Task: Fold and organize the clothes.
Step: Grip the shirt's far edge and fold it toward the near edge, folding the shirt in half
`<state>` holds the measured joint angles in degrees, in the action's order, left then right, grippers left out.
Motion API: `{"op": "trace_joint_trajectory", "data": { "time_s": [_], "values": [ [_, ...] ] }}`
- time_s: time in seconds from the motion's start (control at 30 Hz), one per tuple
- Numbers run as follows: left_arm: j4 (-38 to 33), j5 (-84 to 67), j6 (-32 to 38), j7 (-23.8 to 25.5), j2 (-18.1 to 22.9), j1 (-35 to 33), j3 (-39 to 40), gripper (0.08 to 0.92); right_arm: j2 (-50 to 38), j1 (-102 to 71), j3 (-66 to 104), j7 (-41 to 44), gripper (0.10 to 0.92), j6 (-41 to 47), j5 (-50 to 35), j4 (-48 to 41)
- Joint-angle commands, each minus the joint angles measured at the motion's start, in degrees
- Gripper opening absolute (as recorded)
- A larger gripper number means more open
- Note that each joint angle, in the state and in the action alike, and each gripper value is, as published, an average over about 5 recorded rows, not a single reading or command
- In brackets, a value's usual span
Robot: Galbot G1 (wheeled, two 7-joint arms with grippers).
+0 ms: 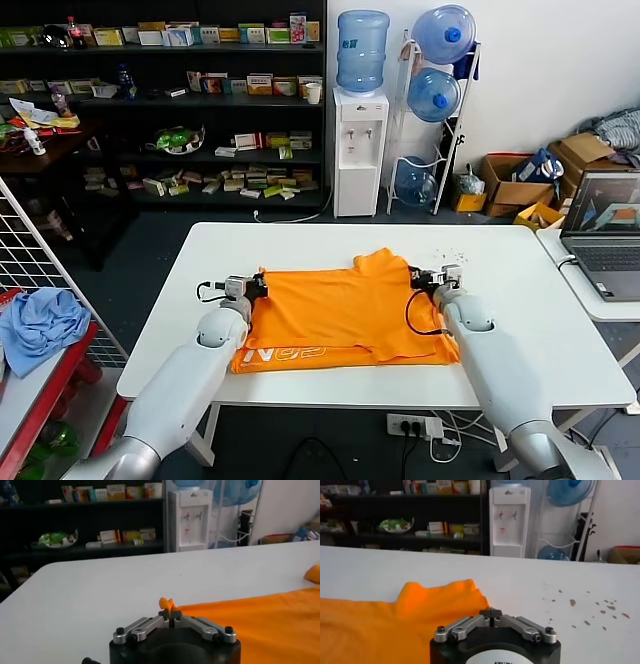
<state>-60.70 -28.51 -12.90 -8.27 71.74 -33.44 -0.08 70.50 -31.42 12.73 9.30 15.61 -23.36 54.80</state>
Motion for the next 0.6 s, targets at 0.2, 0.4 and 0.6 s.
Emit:
{"op": "trace_joint_trajectory", "data": {
  "time_s": [0.2,0.4,0.6],
  "values": [
    [-19.79,-1.69,1.59,-1.11,-7.6,-10.92,-1.69,0.097,-8.48,-16.02,1.14,-7.65,0.124,1.7,-2.42,25.58],
    [-28.13,-2.91,0.27,-2.01,-11.01,-17.04,-3.19,0.097,-12.37,-27.97,4.65,-9.96,0.124,2.74,0.69,38.02],
    [-34.98,-2.87,-1.04,-2.91,-13.84,-23.87,-5.06,0.097,-14.66,-38.53,8.29,-11.32,0.124,3.88,3.08,46.61]
  ]
}}
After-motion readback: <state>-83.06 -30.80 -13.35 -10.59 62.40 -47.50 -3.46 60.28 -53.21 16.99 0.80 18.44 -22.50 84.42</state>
